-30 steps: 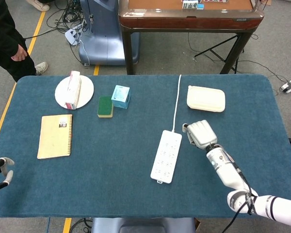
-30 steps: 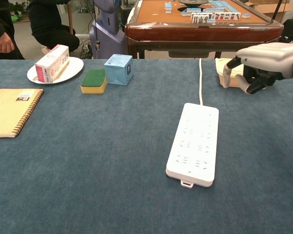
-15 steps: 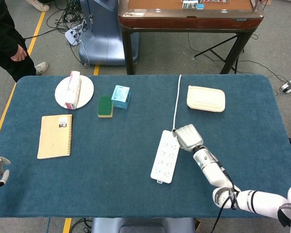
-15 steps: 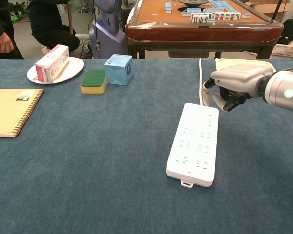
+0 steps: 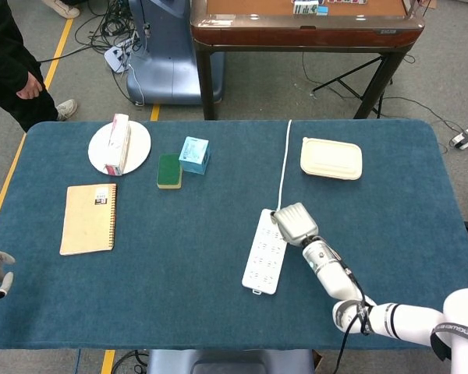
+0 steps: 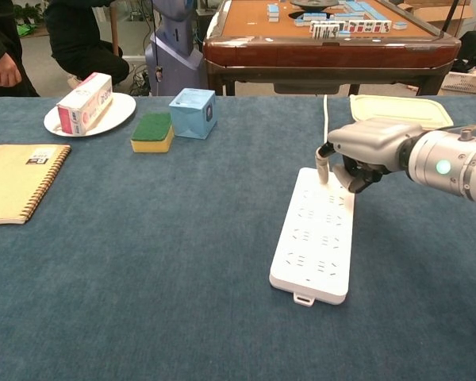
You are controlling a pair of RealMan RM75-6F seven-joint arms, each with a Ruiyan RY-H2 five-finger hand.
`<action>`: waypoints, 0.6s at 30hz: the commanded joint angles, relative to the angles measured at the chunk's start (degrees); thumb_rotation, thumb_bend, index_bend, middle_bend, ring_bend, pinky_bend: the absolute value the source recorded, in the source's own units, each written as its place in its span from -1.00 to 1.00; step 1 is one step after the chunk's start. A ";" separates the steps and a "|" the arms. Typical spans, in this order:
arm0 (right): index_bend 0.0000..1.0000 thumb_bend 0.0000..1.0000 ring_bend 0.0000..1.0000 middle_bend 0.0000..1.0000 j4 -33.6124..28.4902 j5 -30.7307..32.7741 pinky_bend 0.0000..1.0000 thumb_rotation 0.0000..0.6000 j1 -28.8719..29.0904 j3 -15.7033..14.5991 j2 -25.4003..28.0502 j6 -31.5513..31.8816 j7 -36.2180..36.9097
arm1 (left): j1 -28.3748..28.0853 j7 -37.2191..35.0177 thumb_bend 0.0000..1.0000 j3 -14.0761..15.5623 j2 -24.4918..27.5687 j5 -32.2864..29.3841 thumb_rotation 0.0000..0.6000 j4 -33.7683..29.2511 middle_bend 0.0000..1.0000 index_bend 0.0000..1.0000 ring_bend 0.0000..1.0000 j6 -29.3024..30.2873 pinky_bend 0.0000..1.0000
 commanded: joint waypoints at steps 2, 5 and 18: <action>-0.21 0.41 1.00 0.98 -0.26 0.04 1.00 1.00 0.10 -0.45 0.05 0.46 -0.07 | 0.00 -0.03 -0.14 -0.02 -0.01 0.01 1.00 0.05 0.28 0.07 0.04 0.04 0.44; -0.21 0.41 1.00 0.98 -0.44 0.16 1.00 1.00 0.17 -0.85 0.05 0.68 -0.10 | 0.00 0.06 -0.14 0.02 -0.05 0.10 1.00 0.01 0.28 0.07 0.04 0.08 0.44; -0.21 0.41 1.00 0.98 -0.64 1.80 1.00 1.00 0.65 -2.04 0.21 1.37 -0.98 | 0.01 0.01 -0.14 -0.02 -0.10 0.06 1.00 0.07 0.28 0.07 0.04 0.13 0.44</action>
